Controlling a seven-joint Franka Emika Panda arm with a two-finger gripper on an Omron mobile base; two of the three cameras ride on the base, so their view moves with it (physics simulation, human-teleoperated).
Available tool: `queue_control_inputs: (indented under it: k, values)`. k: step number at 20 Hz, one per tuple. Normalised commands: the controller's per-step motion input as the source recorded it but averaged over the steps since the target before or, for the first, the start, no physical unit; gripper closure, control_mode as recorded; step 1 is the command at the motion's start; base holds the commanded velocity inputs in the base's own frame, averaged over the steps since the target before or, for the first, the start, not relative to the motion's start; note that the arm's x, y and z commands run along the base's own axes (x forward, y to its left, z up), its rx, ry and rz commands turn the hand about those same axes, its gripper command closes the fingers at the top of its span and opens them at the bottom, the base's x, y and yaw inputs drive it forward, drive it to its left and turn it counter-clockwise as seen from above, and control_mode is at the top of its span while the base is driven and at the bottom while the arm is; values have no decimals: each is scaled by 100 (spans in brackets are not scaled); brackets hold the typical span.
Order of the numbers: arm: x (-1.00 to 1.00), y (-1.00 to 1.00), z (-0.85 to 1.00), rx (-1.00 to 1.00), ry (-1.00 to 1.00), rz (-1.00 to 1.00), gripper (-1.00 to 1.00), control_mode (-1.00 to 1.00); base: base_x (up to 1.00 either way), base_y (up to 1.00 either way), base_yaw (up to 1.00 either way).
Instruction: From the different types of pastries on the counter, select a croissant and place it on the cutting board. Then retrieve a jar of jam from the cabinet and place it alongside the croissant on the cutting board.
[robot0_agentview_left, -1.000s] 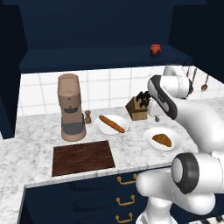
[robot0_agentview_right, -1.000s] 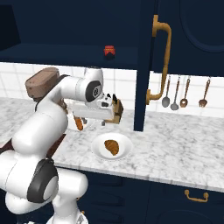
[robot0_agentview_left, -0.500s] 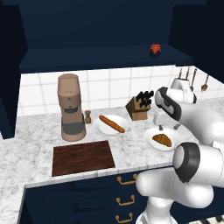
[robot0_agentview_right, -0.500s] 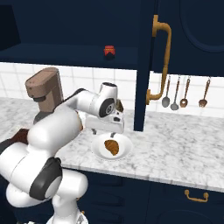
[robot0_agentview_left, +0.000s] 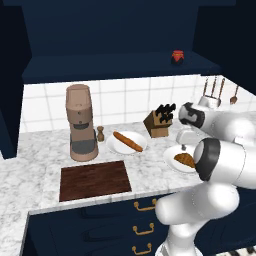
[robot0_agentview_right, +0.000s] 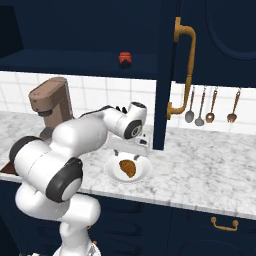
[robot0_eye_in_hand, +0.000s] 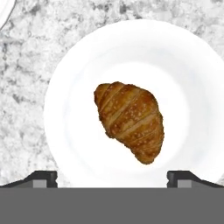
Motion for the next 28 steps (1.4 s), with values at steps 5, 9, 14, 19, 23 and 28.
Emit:
queue_control_inputs:
  k: [5, 9, 14, 19, 23, 28]
  values:
    - [30, -2, -32, -2, 0, 2, -100, -100, 0, 0, 0]
    - [27, -5, -23, -1, 0, 0, -100, -100, 0, 0, 0]
    - [2, 0, -31, -1, 0, 0, -100, -100, 0, 0, 0]
    - [0, 0, -26, 0, 0, 0, -100, -100, 0, 0, 0]
    - [0, 0, -26, 0, 0, 0, -100, -100, 0, 0, 0]
    - [0, -1, -3, 0, 0, 0, -100, -100, 0, 0, 0]
